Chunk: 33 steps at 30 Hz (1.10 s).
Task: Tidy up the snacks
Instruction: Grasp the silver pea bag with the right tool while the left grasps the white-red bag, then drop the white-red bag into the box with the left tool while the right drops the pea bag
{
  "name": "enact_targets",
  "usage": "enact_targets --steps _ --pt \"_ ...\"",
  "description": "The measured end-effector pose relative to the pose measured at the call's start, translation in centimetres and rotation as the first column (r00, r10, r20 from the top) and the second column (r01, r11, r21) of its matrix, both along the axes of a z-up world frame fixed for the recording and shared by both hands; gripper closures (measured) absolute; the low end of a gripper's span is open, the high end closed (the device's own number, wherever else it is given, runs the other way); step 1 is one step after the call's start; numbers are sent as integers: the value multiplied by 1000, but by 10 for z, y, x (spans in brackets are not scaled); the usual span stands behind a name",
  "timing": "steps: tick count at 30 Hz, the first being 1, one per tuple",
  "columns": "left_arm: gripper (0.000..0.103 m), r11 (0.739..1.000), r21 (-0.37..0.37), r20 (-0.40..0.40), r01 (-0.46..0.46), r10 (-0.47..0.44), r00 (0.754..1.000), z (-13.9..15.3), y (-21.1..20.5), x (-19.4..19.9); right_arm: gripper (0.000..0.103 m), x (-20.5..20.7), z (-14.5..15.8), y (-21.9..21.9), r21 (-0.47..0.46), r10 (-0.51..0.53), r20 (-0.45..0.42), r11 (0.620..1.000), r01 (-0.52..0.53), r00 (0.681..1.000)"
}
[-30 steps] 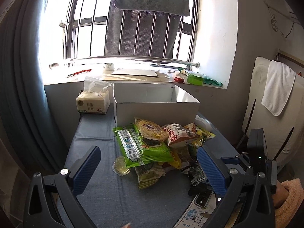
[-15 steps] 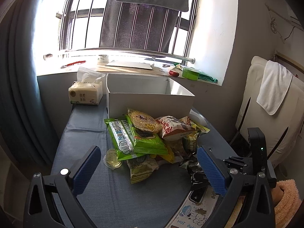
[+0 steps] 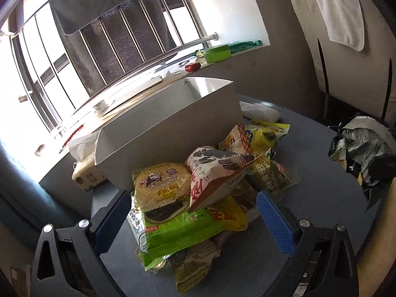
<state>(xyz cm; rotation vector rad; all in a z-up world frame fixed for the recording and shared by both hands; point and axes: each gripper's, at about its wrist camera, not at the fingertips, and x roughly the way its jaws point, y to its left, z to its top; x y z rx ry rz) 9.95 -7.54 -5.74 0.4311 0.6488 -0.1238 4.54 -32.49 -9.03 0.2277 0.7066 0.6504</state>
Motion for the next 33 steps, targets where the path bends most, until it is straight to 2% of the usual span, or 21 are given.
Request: enact_targets --steps 4,5,6,7,8,11,14,17,21,23,26,28,33 --pt "1 999 49 -30 16 -14 999 -15 -14 31 40 -2 -3 -3 3 -13 5 1000 13 1000" --pt "11 997 71 -46 7 -4 999 -19 -15 39 40 -2 -3 -2 4 -17 5 1000 17 1000" --pt "34 997 83 -67 0 5 998 -24 -15 46 40 -1 -4 -2 2 -18 5 1000 18 1000" --pt "50 998 58 -99 13 -8 995 -26 -13 51 40 -1 -4 -2 1 -17 3 1000 17 1000" --pt "55 1000 18 -117 14 -12 993 -26 -11 52 40 -1 -4 -2 2 -17 4 1000 17 1000" --pt "59 998 -57 -99 2 -8 995 -16 -1 46 40 2 -4 -4 7 -6 5 1000 6 1000" --pt "59 983 -182 -73 -2 -12 997 1 15 33 40 5 -5 -2 3 9 7 1000 -9 1000" --pt "60 947 -320 -31 -4 -6 1000 24 34 15 40 12 -3 0 17 23 4 1000 -23 1000" --pt "60 880 -475 68 -19 58 996 59 66 5 40 29 8 6 24 41 19 999 -41 999" --pt "60 865 -500 115 -39 111 987 74 81 10 40 43 19 12 2 39 45 999 -39 998" --pt "60 843 -531 129 -90 186 974 90 105 37 40 73 40 27 -14 47 81 999 -45 996" --pt "60 821 -559 105 -118 211 972 94 121 64 40 100 56 38 -5 42 94 999 -41 995" --pt "60 801 -561 8 -210 259 966 85 145 132 40 186 86 78 -29 1 81 1000 2 997"
